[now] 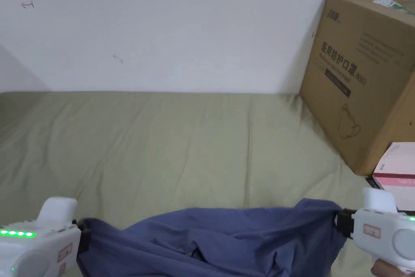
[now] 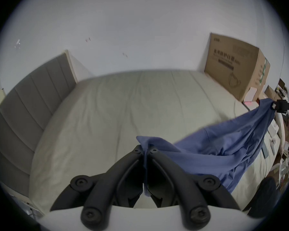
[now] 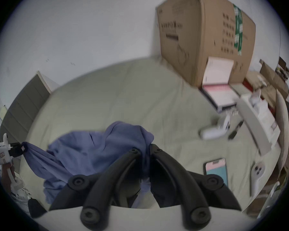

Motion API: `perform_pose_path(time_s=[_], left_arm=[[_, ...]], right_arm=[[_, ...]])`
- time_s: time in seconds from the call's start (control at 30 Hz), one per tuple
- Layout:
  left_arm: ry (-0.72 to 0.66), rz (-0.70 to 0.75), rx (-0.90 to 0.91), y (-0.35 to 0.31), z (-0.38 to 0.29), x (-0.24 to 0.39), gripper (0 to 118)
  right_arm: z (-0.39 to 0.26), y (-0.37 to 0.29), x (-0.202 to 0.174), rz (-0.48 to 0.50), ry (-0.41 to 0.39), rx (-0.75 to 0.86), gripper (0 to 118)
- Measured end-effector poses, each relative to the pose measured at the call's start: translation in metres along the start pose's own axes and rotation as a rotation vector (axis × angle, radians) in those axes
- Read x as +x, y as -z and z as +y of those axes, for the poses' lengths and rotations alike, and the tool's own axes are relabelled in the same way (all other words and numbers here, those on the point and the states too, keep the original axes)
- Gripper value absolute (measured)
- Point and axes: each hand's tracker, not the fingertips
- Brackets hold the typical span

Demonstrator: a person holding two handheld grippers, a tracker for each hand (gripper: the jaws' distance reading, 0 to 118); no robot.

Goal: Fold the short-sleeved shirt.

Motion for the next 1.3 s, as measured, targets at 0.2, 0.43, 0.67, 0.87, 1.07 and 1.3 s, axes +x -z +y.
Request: perform_pose_path(time_s=[0.2, 0.43, 0.67, 0.87, 1.07, 1.3], left_arm=[[-0.009, 0.067, 0.166, -0.052, 0.07, -0.028, 1], [-0.016, 0.115, 0.365, -0.102, 0.155, -0.049, 1], [-0.038, 0.14, 0.51, -0.135, 0.235, -0.06, 1], [-0.072, 0.165, 0.548, -0.098, 0.232, -0.067, 2], [-0.089, 0.194, 0.46, -0.03, 0.269, -0.047, 1], [-0.139, 0.14, 0.407, 0.001, 0.217, -0.056, 1]], right_arm=[[0.074, -0.063, -0.03, 0.054, -0.049, 0.194, 8], [0.169, -0.131, -0.067, 0.1, -0.082, 0.397, 8], [0.257, -0.166, -0.084, 0.067, -0.071, 0.562, 8], [0.302, -0.14, -0.092, 0.003, -0.079, 0.597, 8], [0.278, -0.05, -0.087, -0.063, -0.006, 0.504, 8], [0.224, -0.002, -0.067, -0.077, 0.008, 0.427, 8]])
